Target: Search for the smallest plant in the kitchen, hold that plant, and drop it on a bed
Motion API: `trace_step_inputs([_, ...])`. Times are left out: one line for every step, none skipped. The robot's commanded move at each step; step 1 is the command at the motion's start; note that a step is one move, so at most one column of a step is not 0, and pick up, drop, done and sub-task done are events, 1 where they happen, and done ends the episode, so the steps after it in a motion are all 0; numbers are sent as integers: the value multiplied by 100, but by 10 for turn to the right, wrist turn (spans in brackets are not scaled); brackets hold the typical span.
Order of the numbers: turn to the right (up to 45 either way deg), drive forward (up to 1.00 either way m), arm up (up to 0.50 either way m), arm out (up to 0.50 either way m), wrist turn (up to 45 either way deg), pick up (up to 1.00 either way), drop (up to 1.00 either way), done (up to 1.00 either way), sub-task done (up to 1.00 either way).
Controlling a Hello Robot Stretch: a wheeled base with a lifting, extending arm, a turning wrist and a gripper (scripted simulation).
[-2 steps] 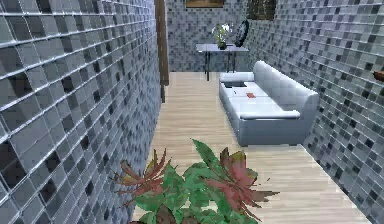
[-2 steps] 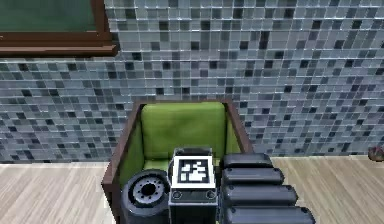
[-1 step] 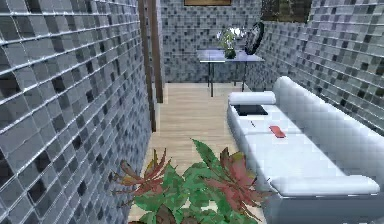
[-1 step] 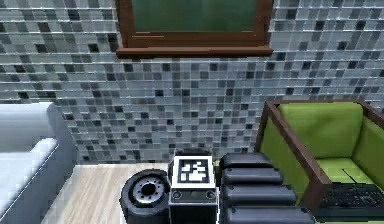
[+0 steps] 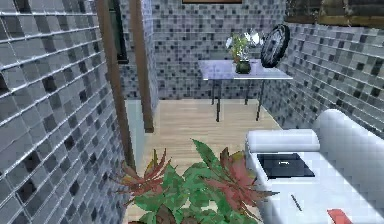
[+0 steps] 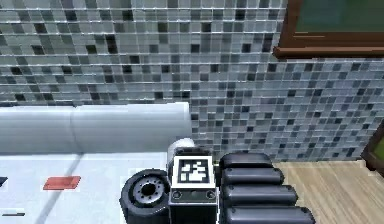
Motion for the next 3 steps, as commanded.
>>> trace_step_inputs([-30, 0, 0, 0, 0, 0, 0, 0, 0])
trace_step_inputs([0, 100, 0, 0, 0, 0, 0, 0, 0])
trace_step_inputs([0, 45, 0, 0, 0, 0, 0, 0, 0])
